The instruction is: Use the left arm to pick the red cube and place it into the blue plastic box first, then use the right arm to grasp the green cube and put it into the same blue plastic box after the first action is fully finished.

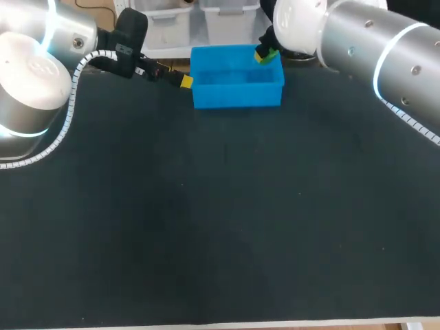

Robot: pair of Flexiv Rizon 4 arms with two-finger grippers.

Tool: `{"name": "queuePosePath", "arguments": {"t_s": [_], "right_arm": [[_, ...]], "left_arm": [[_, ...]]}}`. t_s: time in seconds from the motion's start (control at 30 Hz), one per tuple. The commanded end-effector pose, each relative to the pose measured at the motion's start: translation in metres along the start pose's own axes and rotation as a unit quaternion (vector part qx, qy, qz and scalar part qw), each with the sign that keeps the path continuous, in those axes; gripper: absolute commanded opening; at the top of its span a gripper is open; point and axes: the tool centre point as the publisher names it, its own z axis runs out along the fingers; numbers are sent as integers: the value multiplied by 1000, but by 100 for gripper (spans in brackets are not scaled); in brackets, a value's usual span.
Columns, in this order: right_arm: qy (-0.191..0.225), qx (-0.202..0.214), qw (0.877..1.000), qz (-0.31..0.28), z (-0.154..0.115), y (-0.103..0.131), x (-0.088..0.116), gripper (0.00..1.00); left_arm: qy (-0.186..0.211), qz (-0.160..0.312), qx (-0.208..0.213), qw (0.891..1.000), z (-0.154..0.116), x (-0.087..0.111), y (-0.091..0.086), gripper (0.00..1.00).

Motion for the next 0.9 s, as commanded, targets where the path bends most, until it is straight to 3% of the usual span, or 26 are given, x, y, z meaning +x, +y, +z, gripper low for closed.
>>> {"name": "queuePosePath", "arguments": {"t_s": [0.03,0.17,0.2,0.23,0.57,0.9], "right_arm": [[66,-84,994,-4,18,-11,-56,0],[67,-86,994,-13,23,-9,-63,0],[68,-85,994,-14,23,-8,-64,13],[69,-83,994,-14,24,-8,-65,100],[67,-70,995,0,11,-8,-62,100],[40,-53,998,23,-26,-1,-37,100]], "left_arm": [[-4,2,2,1000,0,2,1,100],[-4,2,2,1000,0,2,1,100],[-4,2,2,1000,0,2,1,100],[-4,2,2,1000,0,2,1,100],[-4,2,2,1000,0,2,1,100],[-4,2,2,1000,0,2,1,100]]}}
